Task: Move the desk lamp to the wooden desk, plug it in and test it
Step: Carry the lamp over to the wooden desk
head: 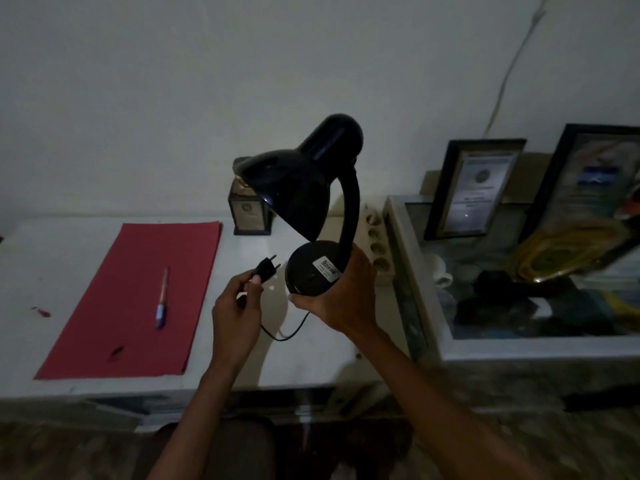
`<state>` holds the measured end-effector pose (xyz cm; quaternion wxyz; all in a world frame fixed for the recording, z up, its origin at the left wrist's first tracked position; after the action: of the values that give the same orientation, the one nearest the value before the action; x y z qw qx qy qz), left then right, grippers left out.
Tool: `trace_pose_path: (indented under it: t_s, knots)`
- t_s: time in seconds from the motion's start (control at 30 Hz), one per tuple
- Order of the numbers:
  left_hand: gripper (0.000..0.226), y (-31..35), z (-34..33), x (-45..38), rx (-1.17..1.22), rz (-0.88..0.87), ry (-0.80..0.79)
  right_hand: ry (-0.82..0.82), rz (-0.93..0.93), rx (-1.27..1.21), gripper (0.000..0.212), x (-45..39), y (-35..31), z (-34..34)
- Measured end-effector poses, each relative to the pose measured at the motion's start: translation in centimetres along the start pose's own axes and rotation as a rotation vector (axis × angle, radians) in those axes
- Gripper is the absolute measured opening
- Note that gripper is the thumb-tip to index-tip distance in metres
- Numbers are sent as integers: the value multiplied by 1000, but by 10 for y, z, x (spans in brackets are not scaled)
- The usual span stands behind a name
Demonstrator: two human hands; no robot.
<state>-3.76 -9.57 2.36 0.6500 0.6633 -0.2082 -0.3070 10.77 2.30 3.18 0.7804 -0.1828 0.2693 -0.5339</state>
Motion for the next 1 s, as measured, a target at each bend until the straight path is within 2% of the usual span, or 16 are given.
trace_pose_path:
  t_s: [0.13, 0.3, 0.53, 0.7, 0.83, 1.0]
  knots:
    - [21, 18, -8, 39, 14, -34, -15, 9, 33, -39, 121, 33, 13, 22]
    - [24, 34, -8, 102, 21, -36, 13, -26, 14, -54, 125, 87, 30, 51]
    - [18, 46, -1, 206, -26, -60, 15, -32, 41, -108, 119, 173, 62, 89]
    - [23, 40, 11, 259, -85, -36, -69, -55, -19, -103, 121, 234, 83, 105]
    - [18, 37, 3, 275, -91, -23, -145, -50, -85, -64, 127, 276, 101, 117]
    - [18, 30, -29, 294, -44, 20, -334, 153, -236, 24, 125, 329, 130, 140]
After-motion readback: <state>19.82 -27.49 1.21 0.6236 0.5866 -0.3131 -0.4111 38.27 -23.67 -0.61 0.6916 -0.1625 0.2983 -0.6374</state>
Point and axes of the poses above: each hand's wrist, its own x-axis away from the middle knuckle, its own z-axis out of the back of the hand, y = z × x, the point moved 2 cm from there along -x, towards the middle knuckle, and after that the axes turned 14 degrees about x, right-handed, at the moved point
